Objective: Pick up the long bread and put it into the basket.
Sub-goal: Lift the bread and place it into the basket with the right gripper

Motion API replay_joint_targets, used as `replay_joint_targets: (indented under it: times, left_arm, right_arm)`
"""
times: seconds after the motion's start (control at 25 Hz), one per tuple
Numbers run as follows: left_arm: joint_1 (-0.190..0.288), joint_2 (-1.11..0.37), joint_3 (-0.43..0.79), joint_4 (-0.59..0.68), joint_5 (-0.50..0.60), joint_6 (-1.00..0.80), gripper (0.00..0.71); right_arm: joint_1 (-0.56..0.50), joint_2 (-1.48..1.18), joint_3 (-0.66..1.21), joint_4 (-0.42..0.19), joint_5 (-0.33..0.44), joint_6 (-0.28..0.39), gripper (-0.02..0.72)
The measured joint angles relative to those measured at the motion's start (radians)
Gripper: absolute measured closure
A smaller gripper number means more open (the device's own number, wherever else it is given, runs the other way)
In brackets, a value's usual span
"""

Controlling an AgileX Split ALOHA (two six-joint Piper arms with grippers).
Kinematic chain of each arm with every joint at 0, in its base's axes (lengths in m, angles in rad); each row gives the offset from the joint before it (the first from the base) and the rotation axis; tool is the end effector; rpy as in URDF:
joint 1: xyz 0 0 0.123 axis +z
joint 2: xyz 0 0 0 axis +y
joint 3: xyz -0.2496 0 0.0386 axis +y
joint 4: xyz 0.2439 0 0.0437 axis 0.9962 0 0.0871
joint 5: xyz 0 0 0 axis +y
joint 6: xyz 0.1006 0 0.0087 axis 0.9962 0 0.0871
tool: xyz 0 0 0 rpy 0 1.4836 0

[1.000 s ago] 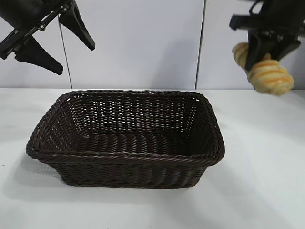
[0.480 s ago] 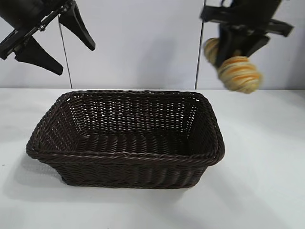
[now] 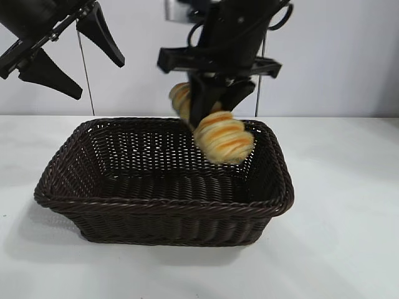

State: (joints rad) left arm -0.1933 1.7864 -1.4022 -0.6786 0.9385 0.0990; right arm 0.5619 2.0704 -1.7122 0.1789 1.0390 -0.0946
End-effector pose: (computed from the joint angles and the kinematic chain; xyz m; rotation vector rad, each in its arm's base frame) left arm 0.3553 -0.1217 0.2295 -0.0350 2.7155 -0.8785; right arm 0.3501 0.2388 0.1828 -0.8401 2.7854 0.3238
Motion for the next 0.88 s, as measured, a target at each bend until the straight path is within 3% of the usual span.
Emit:
replay_joint_targets:
  times: [0.32,0.4,0.64,0.88]
  left_arm:
    - [0.000,0.000,0.000,0.000,0.000,0.000,0.169]
    - [0.000,0.000,0.000,0.000,0.000,0.000,0.169]
    - [0.000,0.000,0.000,0.000,0.000,0.000,0.169]
    - [0.000,0.000,0.000,0.000,0.000,0.003,0.169]
  right_arm:
    - [0.000,0.035,0.000,0.002,-0.023,0.000,0.477]
    - [0.000,0.037,0.000,0.002,-0.028,0.000,0.430]
    - [0.000,0.037,0.000,0.001,-0.032,-0.004,0.197]
    - [-0.003,0.036,0.000,-0.003,-0.003,-0.004,0.161]
